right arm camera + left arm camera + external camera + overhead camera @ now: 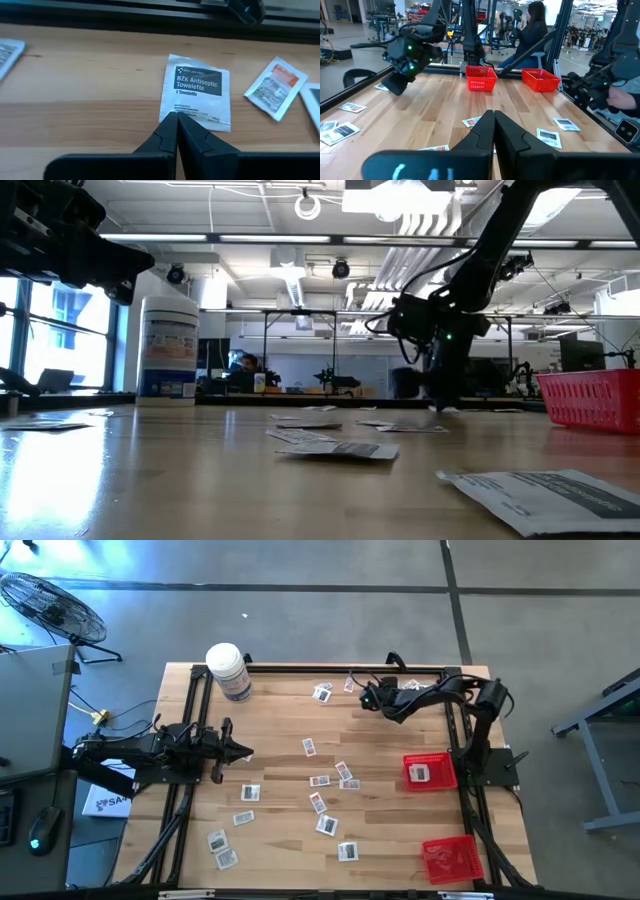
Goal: Pick & Place First Aid Supplies
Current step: Put the black towelette pack into the top red basket
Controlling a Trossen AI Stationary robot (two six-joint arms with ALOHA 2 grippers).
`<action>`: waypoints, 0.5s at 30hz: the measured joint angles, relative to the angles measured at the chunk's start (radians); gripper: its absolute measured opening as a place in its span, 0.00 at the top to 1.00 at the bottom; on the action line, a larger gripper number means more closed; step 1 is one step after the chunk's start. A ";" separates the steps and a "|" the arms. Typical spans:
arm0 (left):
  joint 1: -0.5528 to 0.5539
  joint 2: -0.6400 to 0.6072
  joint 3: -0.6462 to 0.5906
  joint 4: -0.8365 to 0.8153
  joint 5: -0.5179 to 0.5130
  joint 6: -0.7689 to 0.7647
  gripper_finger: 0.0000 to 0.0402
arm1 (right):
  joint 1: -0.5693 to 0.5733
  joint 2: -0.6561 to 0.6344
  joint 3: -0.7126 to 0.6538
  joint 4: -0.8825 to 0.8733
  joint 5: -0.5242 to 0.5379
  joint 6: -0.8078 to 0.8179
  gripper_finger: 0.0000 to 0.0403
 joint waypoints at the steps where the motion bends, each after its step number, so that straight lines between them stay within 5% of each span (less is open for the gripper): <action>1: 0.000 0.000 0.000 0.000 0.000 0.000 1.00 | -0.002 -0.001 0.000 0.000 -0.003 0.001 1.00; 15: 0.000 0.000 0.000 0.000 0.000 0.000 1.00 | 0.021 -0.017 -0.002 0.022 -0.051 0.057 1.00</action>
